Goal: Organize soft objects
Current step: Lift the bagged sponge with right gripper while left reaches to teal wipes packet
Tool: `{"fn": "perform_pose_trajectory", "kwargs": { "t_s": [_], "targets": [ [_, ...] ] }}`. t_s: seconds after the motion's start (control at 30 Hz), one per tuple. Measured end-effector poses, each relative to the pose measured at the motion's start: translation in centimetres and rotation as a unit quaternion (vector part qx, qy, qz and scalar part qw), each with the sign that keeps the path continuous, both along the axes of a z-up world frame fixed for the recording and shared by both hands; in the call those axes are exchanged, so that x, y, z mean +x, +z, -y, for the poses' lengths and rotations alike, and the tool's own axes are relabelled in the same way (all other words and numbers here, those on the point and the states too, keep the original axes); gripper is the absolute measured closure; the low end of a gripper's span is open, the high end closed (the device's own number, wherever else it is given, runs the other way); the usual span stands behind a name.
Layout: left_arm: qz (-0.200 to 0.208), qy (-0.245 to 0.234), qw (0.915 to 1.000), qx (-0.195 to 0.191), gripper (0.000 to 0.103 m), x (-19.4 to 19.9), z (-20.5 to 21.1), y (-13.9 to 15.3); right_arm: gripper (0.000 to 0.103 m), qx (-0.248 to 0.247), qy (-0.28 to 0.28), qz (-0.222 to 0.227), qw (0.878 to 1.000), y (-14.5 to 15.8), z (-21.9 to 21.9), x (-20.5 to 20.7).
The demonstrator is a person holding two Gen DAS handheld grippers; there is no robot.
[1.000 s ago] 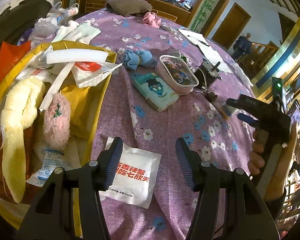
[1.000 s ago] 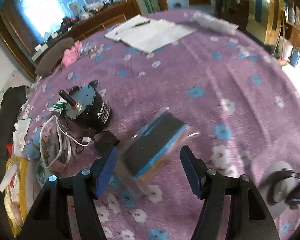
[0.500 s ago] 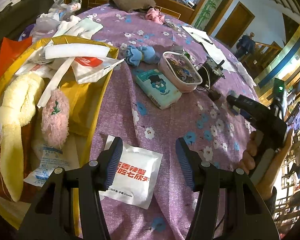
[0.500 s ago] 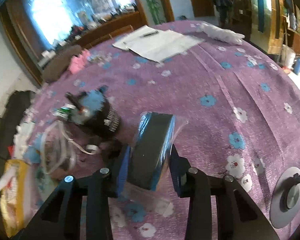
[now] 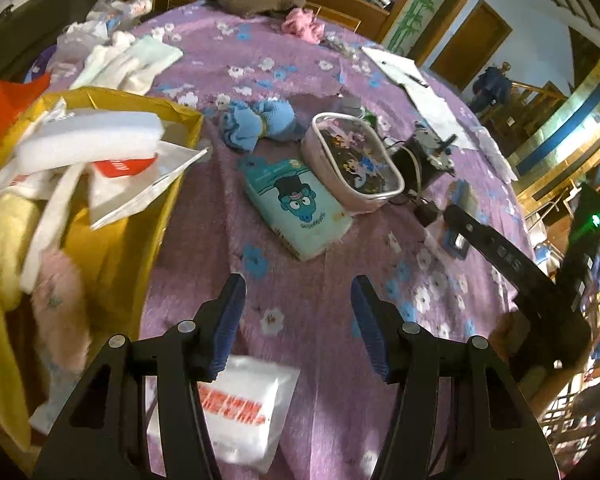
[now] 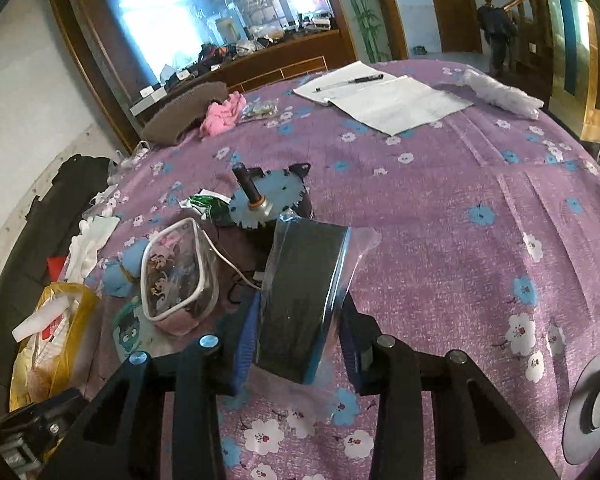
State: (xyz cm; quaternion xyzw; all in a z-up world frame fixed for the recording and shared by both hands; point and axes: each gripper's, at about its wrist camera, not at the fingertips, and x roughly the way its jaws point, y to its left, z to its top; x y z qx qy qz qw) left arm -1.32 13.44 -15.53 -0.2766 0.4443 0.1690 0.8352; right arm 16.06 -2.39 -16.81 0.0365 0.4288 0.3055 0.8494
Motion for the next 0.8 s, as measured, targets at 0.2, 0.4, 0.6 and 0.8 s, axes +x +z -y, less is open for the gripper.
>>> {"fn": "perform_pose_trajectory", "kwargs": {
  "t_s": [0.2, 0.4, 0.6, 0.8],
  "targets": [
    [-0.007, 0.001, 0.9998, 0.021, 0.048, 2.0, -0.8, -0.6, 0.066, -0.008, 0.003, -0.007, 1.0, -0.4, -0.1, -0.1],
    [-0.025, 0.0, 0.9997, -0.002, 0.048, 3.5, -1.4, -2.7, 0.066, -0.006, 0.002, -0.012, 1.0, -0.6, 0.1, 0.0],
    [0.004, 0.008, 0.9998, -0.021, 0.042, 2.9, -1.7, -2.9, 0.066, -0.007, 0.002, -0.013, 1.0, -0.6, 0.0, 0.1],
    [0.013, 0.002, 0.9996, -0.026, 0.037, 2.8, -1.4, -3.0, 0.066, 0.0, -0.003, -0.022, 1.0, -0.8, 0.5, 0.3]
  ]
}}
